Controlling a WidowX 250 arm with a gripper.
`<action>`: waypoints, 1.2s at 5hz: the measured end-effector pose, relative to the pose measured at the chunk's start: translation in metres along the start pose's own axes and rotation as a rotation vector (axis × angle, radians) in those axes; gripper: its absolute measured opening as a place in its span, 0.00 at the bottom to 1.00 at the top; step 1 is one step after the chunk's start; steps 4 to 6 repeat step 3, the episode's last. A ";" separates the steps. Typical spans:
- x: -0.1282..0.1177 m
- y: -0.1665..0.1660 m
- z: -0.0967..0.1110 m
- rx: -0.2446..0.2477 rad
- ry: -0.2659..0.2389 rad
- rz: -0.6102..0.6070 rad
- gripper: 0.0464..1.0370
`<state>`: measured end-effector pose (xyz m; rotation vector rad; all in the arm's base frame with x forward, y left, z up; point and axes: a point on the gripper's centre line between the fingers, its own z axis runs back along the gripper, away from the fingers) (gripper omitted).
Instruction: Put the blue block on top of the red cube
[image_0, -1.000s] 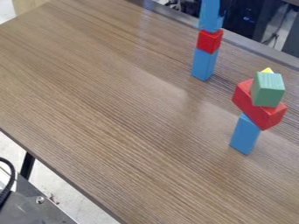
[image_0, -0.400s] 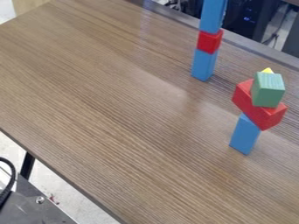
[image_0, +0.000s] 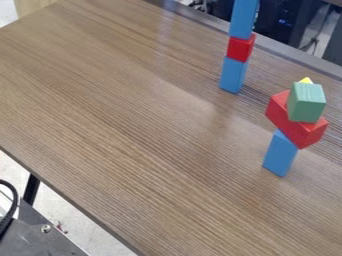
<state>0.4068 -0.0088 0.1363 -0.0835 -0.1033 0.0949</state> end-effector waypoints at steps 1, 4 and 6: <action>0.004 0.000 0.010 -0.026 -0.019 0.015 0.96; 0.013 0.007 0.033 -0.030 -0.084 0.029 0.96; 0.013 0.007 0.033 -0.030 -0.084 0.029 0.96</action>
